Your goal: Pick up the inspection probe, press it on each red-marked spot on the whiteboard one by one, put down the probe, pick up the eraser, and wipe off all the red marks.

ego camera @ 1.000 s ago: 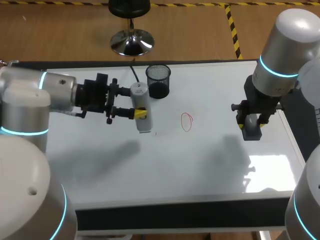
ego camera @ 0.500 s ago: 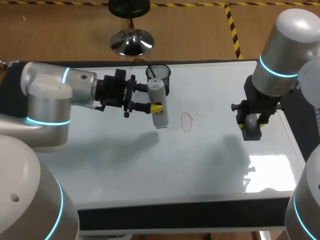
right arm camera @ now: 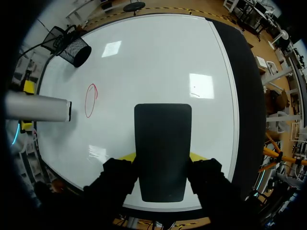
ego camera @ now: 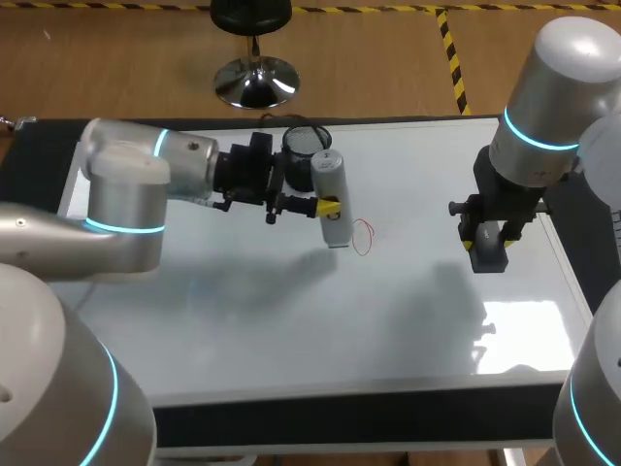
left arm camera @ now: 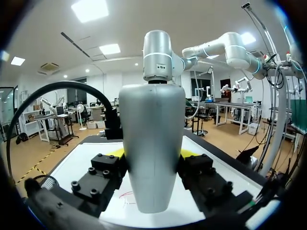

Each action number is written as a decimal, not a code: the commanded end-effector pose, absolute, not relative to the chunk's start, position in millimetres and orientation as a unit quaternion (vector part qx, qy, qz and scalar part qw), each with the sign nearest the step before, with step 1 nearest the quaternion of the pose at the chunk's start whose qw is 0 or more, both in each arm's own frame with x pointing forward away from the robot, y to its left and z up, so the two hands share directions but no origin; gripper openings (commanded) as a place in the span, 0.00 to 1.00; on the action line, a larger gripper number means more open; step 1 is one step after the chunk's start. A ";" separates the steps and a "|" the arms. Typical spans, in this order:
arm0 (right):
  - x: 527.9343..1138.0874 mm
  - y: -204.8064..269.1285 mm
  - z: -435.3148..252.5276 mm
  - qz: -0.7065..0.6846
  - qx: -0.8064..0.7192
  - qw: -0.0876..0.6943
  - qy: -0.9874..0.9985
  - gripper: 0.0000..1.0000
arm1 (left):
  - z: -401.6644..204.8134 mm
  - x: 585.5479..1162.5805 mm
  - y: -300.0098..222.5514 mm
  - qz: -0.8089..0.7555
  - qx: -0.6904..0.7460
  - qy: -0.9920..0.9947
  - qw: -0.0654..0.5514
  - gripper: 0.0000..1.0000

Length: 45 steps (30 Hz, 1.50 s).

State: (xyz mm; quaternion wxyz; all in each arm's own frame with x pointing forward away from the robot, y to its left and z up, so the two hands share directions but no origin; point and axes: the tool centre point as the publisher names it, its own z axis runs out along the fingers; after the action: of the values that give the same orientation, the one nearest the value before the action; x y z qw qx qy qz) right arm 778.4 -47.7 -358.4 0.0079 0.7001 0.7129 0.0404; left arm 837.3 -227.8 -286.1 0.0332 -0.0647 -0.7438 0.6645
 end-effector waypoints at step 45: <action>778.4 -48.4 -358.3 0.041 0.700 0.007 0.713 0.00 | -322.4 864.1 -264.9 0.667 -0.057 -0.741 0.055 0.00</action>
State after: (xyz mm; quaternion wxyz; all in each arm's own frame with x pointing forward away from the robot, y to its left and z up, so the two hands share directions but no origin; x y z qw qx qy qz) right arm 778.4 -47.7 -358.4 0.0079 0.7001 0.7129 0.0404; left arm 861.4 -259.9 -319.5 0.0530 -0.0558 -0.7383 0.6701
